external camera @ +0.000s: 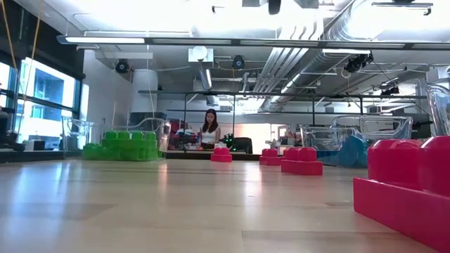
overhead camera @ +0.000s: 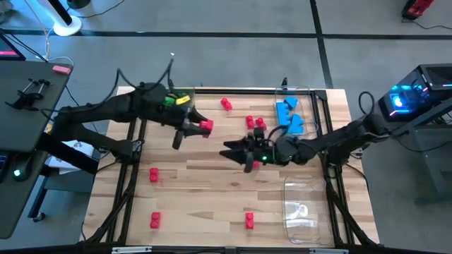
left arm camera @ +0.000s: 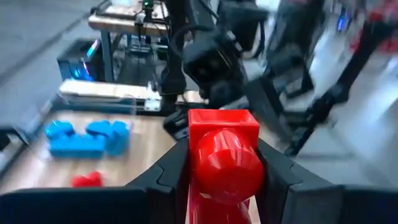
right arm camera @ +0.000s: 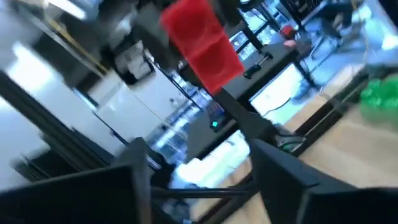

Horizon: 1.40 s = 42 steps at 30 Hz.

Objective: Sort blocks
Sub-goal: Put the red game piece into the bottom transparent bin

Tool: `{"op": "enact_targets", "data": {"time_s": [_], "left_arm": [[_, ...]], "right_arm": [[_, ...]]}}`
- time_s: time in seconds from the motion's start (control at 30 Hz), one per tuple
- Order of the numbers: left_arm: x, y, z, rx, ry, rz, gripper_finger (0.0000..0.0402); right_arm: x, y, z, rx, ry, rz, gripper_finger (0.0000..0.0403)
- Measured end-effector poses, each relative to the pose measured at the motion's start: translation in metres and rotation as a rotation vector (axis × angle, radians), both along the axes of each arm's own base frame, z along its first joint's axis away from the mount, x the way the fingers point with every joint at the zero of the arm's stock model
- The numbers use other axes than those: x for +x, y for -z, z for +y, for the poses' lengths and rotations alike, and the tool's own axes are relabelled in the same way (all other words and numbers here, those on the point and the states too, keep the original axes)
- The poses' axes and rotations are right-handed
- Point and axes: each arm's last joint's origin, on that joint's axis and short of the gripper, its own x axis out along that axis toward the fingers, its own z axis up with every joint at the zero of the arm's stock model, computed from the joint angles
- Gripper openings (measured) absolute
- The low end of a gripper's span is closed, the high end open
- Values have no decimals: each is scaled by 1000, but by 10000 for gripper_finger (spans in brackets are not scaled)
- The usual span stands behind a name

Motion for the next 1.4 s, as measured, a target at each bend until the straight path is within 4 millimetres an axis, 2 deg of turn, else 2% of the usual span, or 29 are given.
{"op": "enact_targets", "data": {"time_s": [0.13,0.27,0.47,0.63,0.8,0.93,1.23,1.4], "left_arm": [[0,-1,-1,-187,-38,21,107],[12,5,-4,-255,5,37,106],[15,5,-8,-213,26,15,108],[16,-4,-12,-168,30,-78,107],[20,-5,-14,-127,12,-107,107],[26,-4,-15,-129,16,-123,107],[31,0,-18,-154,21,-103,108],[31,0,-18,-188,18,-102,120]], "right_arm": [[21,-5,3,-234,-12,84,219],[43,-16,-2,-393,10,193,236],[52,-41,-12,-407,-1,264,238],[53,-64,-12,-404,-74,189,238],[53,-69,-13,-402,-86,175,236],[53,-69,-13,-401,-75,177,211],[53,-69,-13,-426,-55,180,93],[53,-69,-12,-427,-62,175,89]]}}
